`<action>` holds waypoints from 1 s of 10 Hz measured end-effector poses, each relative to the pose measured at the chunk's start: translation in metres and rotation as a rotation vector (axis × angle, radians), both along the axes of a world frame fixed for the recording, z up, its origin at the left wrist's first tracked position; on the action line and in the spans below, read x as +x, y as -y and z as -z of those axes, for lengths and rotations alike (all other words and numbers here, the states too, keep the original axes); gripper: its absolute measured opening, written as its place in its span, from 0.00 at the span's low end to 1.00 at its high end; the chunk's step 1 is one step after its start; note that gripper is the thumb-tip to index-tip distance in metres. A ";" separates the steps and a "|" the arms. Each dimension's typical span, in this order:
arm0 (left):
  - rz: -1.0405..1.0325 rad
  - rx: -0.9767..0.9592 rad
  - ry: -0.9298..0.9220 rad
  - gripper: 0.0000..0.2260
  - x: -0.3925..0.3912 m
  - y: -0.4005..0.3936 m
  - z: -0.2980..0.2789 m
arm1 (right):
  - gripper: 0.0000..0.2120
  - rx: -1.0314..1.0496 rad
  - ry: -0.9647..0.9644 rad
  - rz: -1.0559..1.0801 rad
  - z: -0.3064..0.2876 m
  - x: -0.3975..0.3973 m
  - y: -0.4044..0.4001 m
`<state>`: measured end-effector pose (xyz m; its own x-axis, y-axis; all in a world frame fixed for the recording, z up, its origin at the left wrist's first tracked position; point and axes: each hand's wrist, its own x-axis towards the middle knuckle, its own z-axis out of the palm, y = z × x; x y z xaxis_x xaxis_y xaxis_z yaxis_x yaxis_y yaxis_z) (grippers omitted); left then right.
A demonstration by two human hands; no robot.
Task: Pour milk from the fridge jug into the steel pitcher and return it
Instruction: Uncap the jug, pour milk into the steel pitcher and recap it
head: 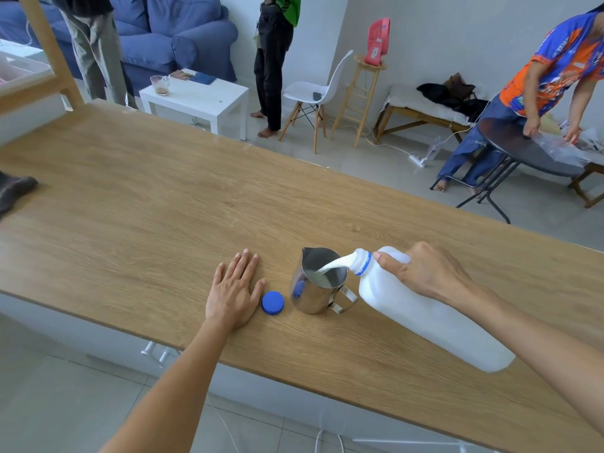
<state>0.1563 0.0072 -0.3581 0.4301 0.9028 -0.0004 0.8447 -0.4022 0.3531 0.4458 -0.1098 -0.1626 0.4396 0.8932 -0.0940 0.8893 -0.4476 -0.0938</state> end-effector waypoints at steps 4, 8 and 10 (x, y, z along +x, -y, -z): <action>0.000 -0.006 -0.010 0.28 0.000 0.001 -0.003 | 0.33 0.003 0.018 -0.015 0.001 0.000 0.002; -0.004 -0.006 0.004 0.28 0.000 0.001 -0.003 | 0.34 0.006 -0.006 0.001 0.006 0.004 0.002; -0.005 0.000 0.001 0.28 0.000 0.002 -0.003 | 0.34 -0.001 -0.011 -0.004 0.009 0.005 0.002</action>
